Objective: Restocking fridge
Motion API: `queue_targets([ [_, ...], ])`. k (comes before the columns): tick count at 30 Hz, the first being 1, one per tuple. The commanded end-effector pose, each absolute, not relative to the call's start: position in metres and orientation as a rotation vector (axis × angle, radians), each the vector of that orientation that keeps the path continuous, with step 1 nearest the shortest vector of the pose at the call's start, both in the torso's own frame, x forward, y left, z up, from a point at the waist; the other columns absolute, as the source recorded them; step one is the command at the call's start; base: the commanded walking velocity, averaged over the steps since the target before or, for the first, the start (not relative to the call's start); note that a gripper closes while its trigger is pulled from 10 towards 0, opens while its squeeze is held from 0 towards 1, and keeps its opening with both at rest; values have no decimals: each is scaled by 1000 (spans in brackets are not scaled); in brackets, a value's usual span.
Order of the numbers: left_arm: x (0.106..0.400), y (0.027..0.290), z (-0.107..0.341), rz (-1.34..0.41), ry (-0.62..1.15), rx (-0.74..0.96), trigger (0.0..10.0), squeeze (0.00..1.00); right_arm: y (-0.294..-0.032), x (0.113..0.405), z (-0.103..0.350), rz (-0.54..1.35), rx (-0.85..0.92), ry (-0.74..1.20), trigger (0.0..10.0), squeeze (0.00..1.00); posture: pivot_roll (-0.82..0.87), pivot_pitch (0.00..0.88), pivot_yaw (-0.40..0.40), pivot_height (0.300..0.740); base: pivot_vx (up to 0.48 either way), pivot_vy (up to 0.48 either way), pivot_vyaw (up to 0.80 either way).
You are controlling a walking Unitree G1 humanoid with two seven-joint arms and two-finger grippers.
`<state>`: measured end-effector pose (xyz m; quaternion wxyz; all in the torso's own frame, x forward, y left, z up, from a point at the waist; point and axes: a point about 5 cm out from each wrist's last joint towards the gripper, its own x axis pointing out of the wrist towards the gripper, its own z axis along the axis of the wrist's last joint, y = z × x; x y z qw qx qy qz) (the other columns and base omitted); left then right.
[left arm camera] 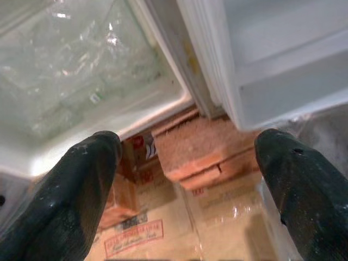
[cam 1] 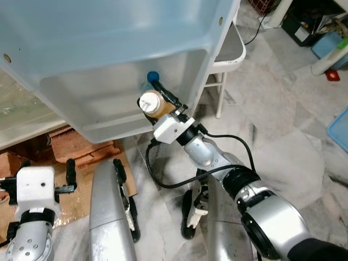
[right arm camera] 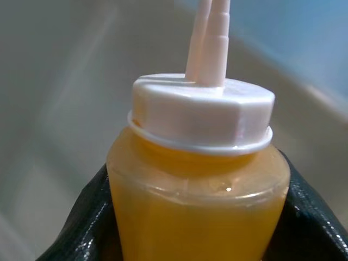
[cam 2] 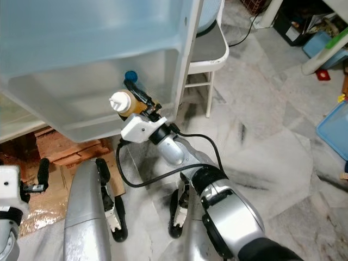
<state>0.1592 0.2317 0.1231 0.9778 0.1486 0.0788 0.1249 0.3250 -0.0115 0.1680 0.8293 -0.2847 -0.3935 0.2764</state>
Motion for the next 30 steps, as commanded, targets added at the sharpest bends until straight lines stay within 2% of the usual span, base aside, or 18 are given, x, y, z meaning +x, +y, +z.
queue_targets([
  [1,153,232,123,249,183,309,10000,0,-8,324,175,585,-602,-885,10000,0,294,427,-27,511,0,0,0],
  [7,146,231,125,244,197,313,10000,0,-11,333,185,505,-620,-903,10000,0,308,452,-24,511,0,0,0],
  [12,137,231,126,243,216,316,10000,0,-22,347,183,378,-619,-806,10000,0,322,470,-29,511,0,0,0],
  [18,135,230,126,238,229,313,10000,0,-27,351,171,316,-608,-704,10000,0,328,480,-32,511,0,0,0],
  [27,134,230,125,241,239,307,10000,0,-43,356,144,182,-418,-426,10000,0,332,485,-38,511,0,0,0],
  [30,133,230,126,246,239,315,10000,0,-45,357,144,167,-416,-417,10000,0,339,488,-37,511,0,0,0],
])
